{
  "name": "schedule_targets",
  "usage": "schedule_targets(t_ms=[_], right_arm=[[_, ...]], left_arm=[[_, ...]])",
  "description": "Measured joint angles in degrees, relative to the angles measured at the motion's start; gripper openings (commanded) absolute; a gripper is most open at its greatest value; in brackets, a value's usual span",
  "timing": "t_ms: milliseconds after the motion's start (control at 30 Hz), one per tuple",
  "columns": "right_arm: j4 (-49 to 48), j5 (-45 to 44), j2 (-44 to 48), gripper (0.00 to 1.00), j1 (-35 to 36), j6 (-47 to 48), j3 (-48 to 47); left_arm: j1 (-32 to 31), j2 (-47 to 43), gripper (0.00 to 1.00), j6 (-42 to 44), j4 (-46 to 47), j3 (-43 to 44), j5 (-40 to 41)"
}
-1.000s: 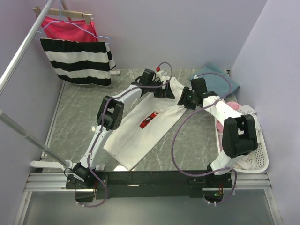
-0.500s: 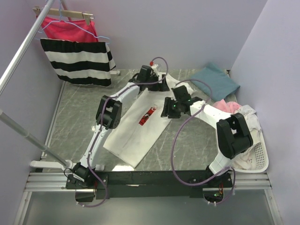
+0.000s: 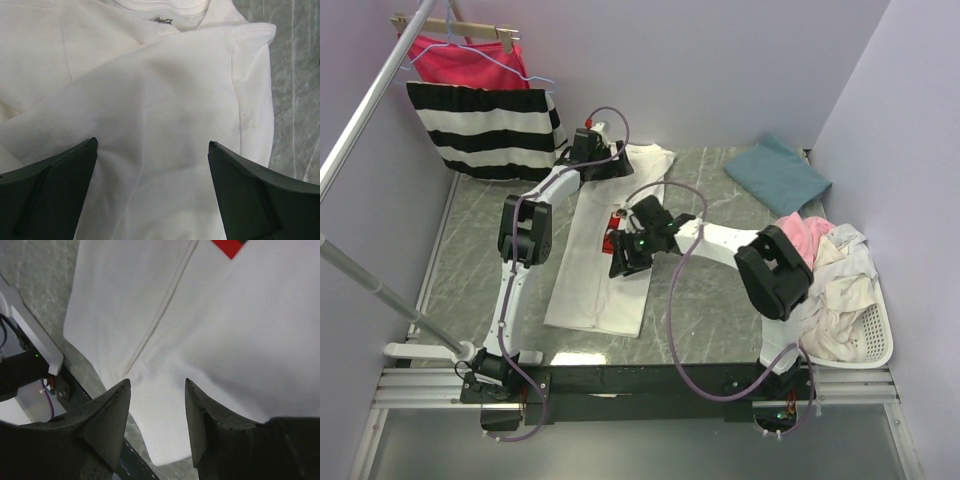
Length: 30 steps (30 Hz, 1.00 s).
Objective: Fold and stack the t-shirts
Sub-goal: Rotate the tshirt 90 degrees
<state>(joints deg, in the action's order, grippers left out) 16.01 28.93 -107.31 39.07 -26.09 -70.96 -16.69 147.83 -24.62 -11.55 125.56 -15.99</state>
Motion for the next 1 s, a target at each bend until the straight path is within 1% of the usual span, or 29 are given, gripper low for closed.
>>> schedule_targets(t_ms=[100,233,400,600,700,867,1000], right_arm=[[0.7,-0.8,-3.8,0.55,2.0,0.2,-2.1],[2.1,-4.2,-4.4,0.55,1.9,-2.0,0.5],[2.2,-9.2,1.4,0.55,1.8,-6.0,7.4],[4.5,-15.7,10.6,0.56,2.0,-10.0,16.9],[7.4,-17.7,15.0,0.56,2.6,-10.4,20.6],[11.4,-19.1,18.8,0.56,3.8,-8.9,21.7],[12.0,-19.8,20.0,0.56,3.0,-6.6,16.4]], left_arm=[[-0.4,-0.5,1.00,0.2,0.4,-0.8,0.9],[-0.5,-1.4,0.99,0.6,0.5,-2.1,1.4],[-0.7,-3.9,1.00,0.5,-0.5,-5.6,2.4],[-0.8,-10.4,0.99,-0.9,-0.5,-15.5,3.0],[-0.9,-12.5,0.99,-1.2,-0.5,-18.4,2.6],[-1.1,-13.0,0.99,-0.9,-0.8,-18.9,1.6],[-1.7,-13.0,0.99,0.7,-3.3,-17.1,2.5]])
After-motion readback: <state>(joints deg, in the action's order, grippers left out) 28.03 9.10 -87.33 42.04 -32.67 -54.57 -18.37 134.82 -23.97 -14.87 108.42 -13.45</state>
